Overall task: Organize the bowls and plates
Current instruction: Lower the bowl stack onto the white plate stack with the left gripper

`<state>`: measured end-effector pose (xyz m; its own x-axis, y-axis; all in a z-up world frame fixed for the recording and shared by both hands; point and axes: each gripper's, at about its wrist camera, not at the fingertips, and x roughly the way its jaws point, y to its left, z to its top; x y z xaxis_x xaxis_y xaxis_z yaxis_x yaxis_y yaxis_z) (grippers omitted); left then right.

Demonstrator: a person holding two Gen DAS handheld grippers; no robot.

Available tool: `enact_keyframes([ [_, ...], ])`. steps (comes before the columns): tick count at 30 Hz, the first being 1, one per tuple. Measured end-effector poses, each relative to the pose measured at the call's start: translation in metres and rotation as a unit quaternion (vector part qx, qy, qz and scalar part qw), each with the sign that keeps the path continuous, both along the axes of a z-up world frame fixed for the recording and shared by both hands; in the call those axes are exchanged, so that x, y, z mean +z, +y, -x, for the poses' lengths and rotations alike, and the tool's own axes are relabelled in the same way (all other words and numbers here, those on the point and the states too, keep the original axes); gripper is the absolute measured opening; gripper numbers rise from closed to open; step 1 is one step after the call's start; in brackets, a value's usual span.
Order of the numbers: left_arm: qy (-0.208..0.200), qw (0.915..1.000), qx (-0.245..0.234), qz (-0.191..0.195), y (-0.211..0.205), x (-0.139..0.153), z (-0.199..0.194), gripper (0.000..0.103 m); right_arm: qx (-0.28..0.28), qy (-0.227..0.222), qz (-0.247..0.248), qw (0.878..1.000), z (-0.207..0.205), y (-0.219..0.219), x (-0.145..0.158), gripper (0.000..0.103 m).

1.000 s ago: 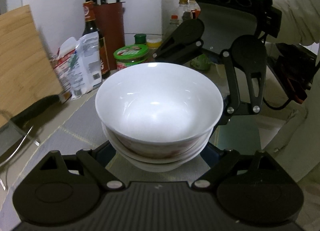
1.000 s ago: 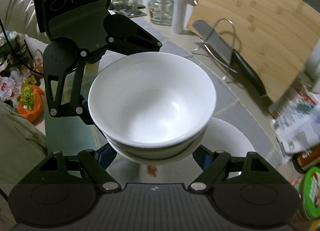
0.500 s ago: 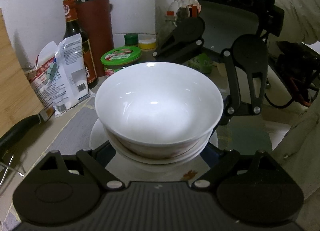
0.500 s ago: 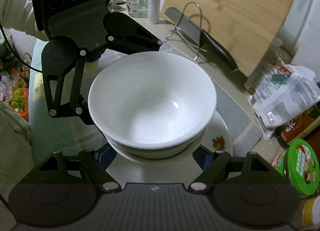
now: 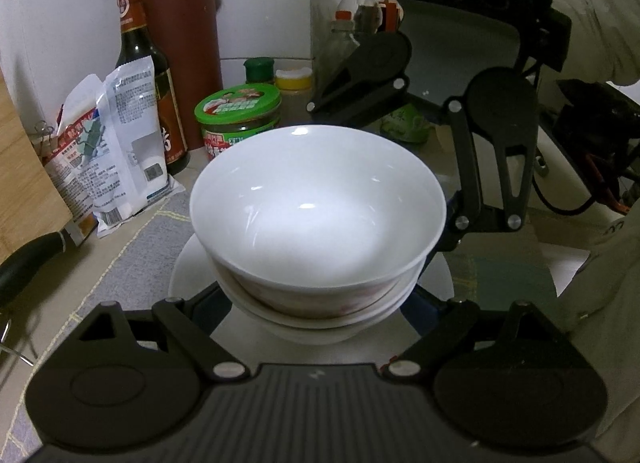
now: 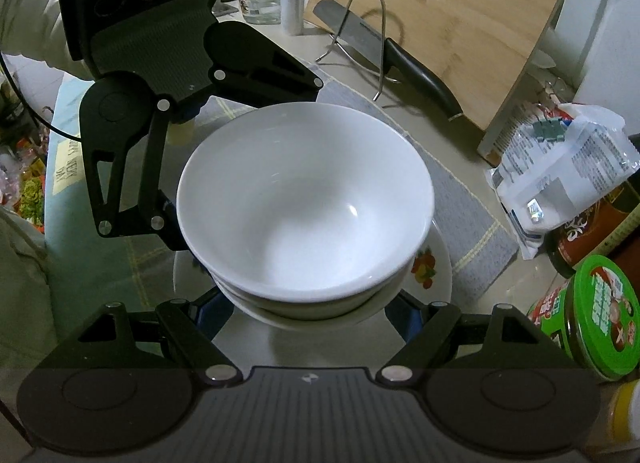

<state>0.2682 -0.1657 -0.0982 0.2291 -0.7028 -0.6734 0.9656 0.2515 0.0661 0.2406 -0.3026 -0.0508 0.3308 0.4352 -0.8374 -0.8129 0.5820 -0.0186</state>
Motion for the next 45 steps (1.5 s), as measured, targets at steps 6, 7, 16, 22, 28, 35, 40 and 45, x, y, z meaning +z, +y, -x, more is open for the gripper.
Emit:
enact_keyframes([
  [6,0.002,1.0,0.001,-0.003,-0.001,-0.001,-0.002,0.09,-0.001,0.0,0.002,1.0,-0.001,0.001,-0.002,0.085],
  [7,0.003,1.0,0.001,-0.004,-0.001,-0.002,-0.002,0.09,-0.001,0.0,0.001,1.0,-0.002,0.0,-0.002,0.085],
  [16,0.006,1.0,0.004,-0.004,-0.001,-0.003,-0.003,0.09,-0.002,-0.001,0.001,1.0,-0.001,0.0,-0.002,0.085],
  [22,0.007,1.0,0.005,-0.003,0.0,-0.003,-0.004,0.09,-0.002,-0.001,0.001,1.0,-0.001,-0.001,-0.002,0.085],
  [28,0.002,1.0,0.008,0.006,0.003,-0.004,-0.001,0.099,-0.006,-0.013,0.009,1.0,0.0,0.002,-0.001,0.097],
  [35,-0.02,0.9989,0.042,0.005,0.011,-0.003,0.006,0.101,-0.011,-0.012,-0.004,1.0,0.001,-0.002,0.001,0.103],
  [40,-0.038,0.9952,0.089,0.015,0.018,0.0,0.019,0.102,-0.004,-0.016,0.001,1.0,0.006,-0.002,0.0,0.103],
  [45,-0.047,0.988,0.141,0.043,0.027,0.01,0.039,0.102,0.004,-0.027,0.006,1.0,0.014,-0.006,0.004,0.103],
])
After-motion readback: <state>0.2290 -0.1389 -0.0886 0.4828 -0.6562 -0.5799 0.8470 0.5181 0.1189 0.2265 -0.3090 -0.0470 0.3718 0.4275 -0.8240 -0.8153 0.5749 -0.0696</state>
